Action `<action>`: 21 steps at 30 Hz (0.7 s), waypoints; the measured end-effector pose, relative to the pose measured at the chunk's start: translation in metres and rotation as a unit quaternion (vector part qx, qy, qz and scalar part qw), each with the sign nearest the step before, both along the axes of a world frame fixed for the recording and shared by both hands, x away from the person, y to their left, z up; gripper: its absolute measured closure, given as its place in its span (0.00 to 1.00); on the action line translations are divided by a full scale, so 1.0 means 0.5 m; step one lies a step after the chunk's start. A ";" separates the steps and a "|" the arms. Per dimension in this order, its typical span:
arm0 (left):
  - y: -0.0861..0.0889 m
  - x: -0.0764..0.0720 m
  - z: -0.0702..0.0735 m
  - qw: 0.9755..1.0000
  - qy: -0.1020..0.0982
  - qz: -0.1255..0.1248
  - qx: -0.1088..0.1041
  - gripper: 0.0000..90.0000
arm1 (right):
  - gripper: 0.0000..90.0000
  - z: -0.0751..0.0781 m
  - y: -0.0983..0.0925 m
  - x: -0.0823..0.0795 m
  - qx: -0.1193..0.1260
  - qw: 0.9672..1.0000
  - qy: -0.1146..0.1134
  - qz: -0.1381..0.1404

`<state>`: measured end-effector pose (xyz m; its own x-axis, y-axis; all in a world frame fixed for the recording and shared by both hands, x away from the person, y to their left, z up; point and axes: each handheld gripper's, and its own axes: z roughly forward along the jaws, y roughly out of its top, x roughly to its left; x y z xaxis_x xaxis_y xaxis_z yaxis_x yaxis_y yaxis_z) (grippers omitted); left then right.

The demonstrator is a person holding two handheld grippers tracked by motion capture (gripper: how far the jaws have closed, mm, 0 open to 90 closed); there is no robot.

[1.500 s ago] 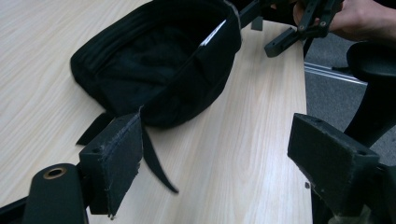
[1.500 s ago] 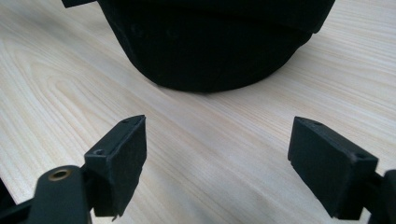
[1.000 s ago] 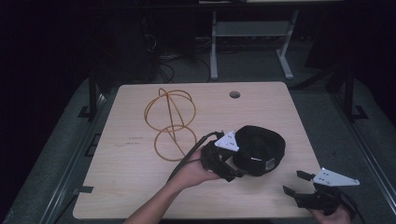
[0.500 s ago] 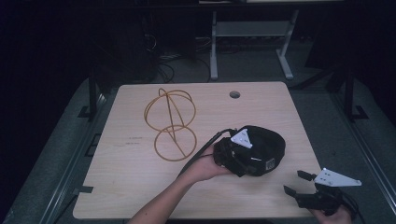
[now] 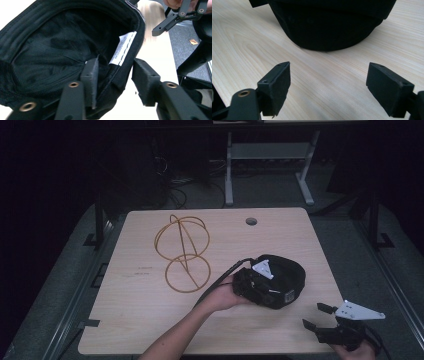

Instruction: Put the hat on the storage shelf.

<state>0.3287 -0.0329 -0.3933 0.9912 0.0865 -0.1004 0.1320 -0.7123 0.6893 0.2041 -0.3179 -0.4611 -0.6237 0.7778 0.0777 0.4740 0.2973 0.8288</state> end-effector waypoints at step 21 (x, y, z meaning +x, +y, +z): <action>-0.026 0.004 0.029 0.999 0.019 -0.030 -0.016 0.89 | 0.21 -0.002 0.010 0.002 -0.003 1.000 0.002 0.004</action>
